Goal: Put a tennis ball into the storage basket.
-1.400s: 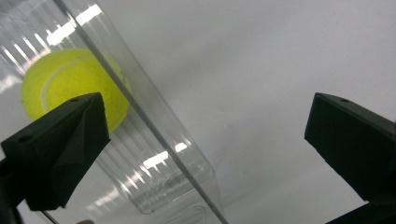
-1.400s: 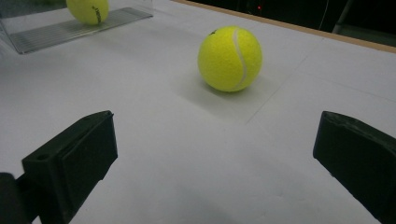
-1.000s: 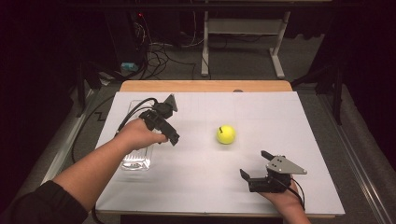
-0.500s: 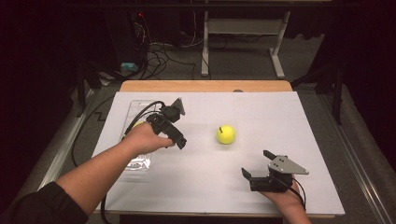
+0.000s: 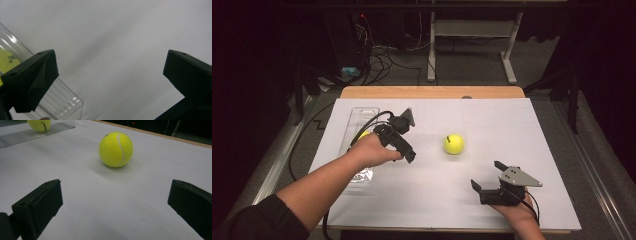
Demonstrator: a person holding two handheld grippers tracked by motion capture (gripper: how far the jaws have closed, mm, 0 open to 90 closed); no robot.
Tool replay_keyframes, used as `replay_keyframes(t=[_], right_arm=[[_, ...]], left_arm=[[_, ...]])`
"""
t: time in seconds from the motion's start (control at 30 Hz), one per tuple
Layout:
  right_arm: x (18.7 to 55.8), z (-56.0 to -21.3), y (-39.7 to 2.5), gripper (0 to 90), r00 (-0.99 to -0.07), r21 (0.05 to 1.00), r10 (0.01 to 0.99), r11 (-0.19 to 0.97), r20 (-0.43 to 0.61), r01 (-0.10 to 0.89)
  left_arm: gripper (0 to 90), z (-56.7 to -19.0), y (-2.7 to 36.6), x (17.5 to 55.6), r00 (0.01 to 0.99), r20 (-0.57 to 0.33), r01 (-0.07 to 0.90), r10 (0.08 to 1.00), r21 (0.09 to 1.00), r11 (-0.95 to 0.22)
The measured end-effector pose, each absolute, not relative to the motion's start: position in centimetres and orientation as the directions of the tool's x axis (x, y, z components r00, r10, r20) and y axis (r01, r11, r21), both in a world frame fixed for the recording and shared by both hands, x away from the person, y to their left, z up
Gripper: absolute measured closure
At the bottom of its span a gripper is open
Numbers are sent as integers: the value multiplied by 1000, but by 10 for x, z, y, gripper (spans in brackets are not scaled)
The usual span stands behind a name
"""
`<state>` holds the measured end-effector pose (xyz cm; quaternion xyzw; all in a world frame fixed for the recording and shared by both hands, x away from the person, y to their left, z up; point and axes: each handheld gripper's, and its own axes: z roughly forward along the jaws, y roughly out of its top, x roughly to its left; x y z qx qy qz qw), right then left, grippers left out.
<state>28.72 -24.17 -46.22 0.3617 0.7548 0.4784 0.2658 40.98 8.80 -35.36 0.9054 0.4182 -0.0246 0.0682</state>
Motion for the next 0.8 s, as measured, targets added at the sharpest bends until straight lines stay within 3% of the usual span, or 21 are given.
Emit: replay_keyframes(t=[0.8], right_arm=[[285,-462,-237,0,-593,914,804,269,-40,303]], left_arm=[[7,-358,84,405,666,-117,746,737,97,-659]])
